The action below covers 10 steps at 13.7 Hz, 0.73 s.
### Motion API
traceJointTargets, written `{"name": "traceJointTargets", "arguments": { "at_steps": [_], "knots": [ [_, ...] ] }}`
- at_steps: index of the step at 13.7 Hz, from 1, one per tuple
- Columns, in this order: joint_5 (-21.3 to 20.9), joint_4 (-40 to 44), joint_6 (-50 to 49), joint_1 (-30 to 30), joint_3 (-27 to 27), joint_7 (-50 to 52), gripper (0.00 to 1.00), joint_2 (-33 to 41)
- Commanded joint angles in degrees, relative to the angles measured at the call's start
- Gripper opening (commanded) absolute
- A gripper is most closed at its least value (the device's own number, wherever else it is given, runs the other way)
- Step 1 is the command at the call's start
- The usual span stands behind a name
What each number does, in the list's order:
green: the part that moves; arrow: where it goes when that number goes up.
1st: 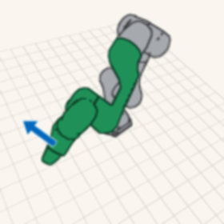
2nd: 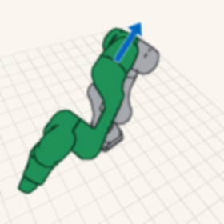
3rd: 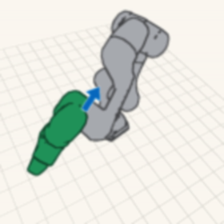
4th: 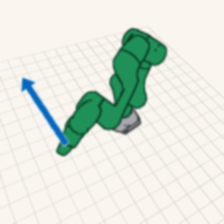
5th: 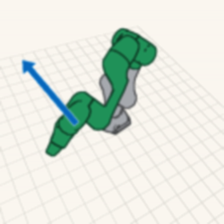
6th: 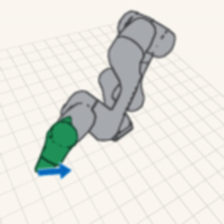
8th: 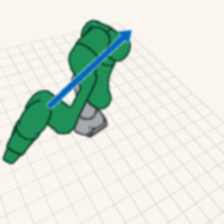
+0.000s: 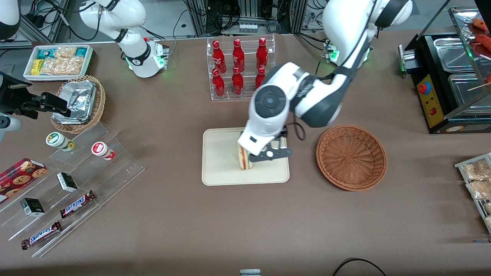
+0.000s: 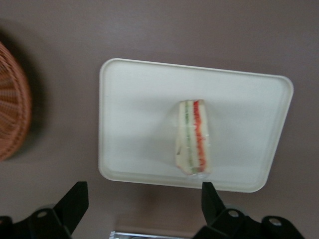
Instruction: Place sandwich from basket to tray
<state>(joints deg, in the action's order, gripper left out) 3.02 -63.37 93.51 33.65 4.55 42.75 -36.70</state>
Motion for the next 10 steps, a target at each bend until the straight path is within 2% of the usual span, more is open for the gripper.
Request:
{"name": "traceJointTargets", "arguments": {
  "at_steps": [1, 7, 10],
  "knots": [
    [-0.4, -9.1, -0.1, -5.3, 0.4, -8.0, 1.0, 7.0],
    [-1.1, -20.6, -0.3, -17.6, 0.3, -26.3, 1.0, 16.6],
    [-2.0, -23.6, -0.9, -24.4, 0.3, -36.8, 1.0, 21.1]
  ]
}}
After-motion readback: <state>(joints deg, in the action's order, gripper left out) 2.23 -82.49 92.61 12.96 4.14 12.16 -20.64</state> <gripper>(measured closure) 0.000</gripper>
